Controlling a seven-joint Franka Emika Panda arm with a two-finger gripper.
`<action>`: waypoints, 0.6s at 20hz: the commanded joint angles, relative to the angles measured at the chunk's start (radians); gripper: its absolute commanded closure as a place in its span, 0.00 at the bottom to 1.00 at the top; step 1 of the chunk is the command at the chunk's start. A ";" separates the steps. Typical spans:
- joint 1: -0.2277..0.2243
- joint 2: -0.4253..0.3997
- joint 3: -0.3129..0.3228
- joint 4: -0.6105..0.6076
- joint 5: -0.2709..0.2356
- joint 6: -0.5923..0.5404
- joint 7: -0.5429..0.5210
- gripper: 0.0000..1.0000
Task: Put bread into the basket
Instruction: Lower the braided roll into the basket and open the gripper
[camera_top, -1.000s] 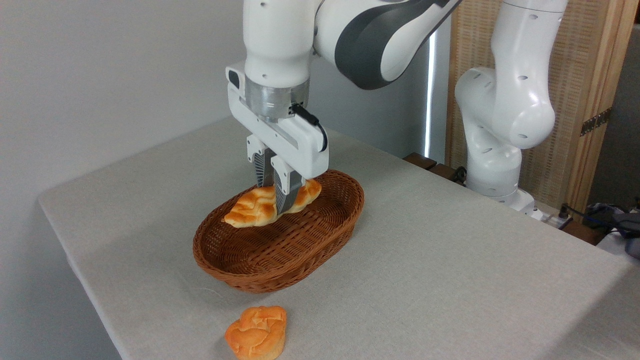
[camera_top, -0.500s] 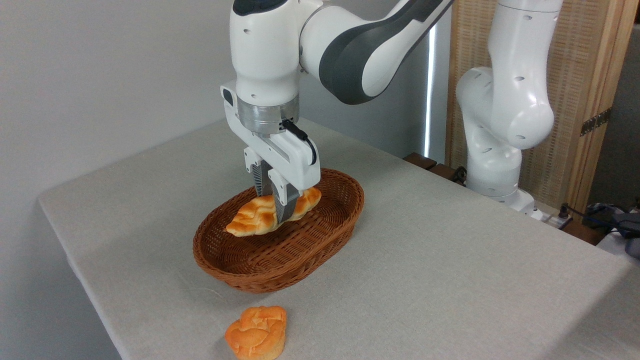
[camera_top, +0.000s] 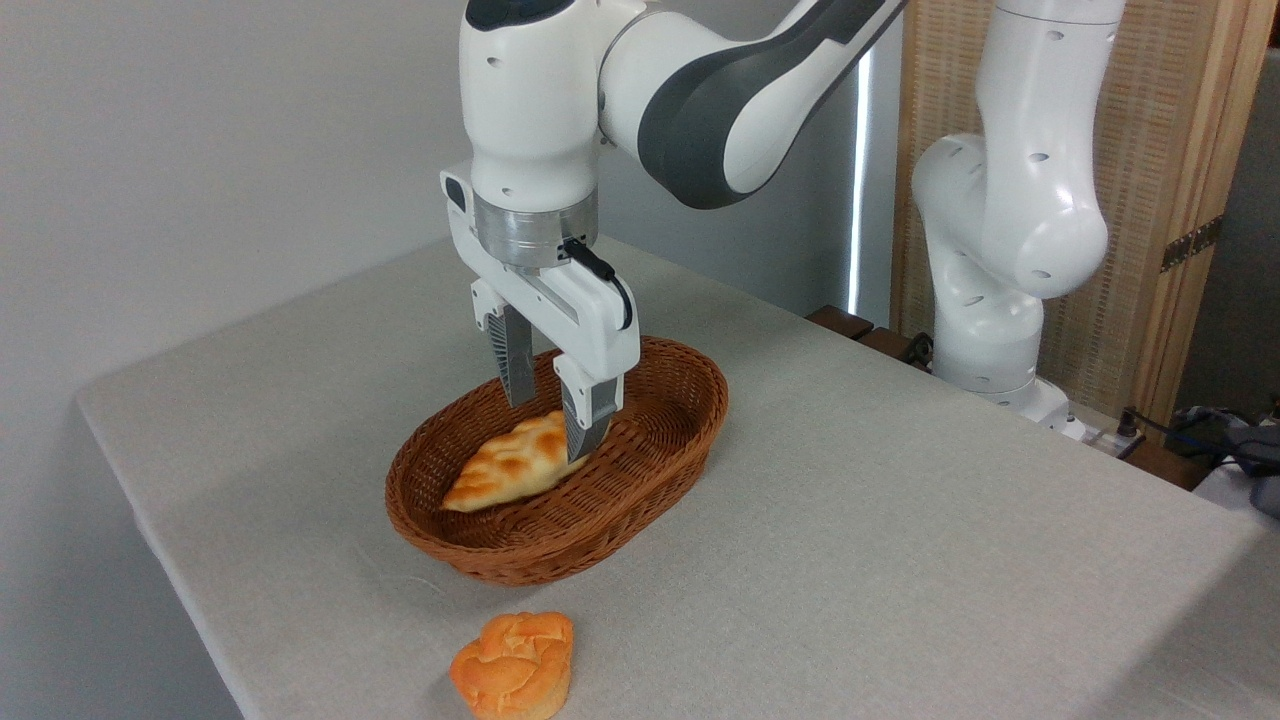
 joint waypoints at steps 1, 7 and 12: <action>-0.014 -0.015 0.016 0.007 0.014 0.014 -0.009 0.00; -0.012 -0.022 0.019 0.060 0.017 -0.033 -0.015 0.00; -0.009 -0.022 0.019 0.186 0.145 -0.224 -0.015 0.00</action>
